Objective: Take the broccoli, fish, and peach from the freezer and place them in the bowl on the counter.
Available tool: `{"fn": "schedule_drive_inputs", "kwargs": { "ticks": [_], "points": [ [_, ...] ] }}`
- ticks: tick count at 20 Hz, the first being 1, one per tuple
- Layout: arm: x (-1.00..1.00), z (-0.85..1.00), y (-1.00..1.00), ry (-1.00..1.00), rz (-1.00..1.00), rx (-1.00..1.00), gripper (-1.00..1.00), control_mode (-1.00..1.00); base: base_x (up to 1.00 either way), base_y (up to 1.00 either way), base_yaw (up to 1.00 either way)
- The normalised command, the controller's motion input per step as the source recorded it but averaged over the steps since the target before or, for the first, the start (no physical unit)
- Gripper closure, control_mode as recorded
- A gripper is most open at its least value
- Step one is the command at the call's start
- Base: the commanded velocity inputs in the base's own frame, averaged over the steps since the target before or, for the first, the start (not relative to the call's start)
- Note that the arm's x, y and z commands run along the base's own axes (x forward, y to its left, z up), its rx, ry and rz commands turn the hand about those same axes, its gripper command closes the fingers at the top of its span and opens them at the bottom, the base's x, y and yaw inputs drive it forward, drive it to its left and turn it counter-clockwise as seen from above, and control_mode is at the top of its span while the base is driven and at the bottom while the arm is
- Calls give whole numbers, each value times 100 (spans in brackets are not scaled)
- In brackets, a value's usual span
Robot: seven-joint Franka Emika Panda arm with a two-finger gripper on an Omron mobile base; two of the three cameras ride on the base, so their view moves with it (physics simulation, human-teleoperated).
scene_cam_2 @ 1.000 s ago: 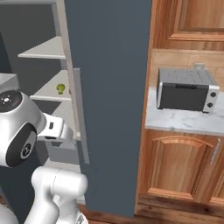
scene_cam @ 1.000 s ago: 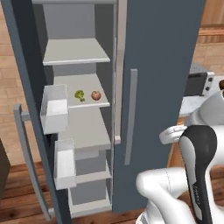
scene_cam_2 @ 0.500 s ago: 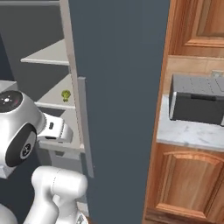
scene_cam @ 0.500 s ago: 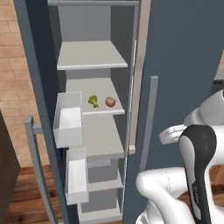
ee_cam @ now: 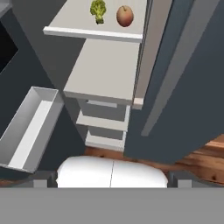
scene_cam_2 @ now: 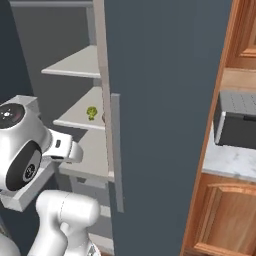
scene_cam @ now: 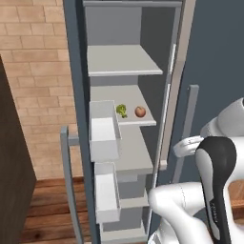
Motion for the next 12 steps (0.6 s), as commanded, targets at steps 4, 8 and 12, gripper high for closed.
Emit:
{"fn": "schedule_drive_inputs", "kwargs": {
  "ticks": [4,8,12],
  "points": [
    [0,0,0,0,0,0,-100,100,51,3,4],
    [0,0,0,0,0,0,-100,100,47,22,4],
    [0,0,0,0,0,0,-100,100,22,34,6]
  ]
}}
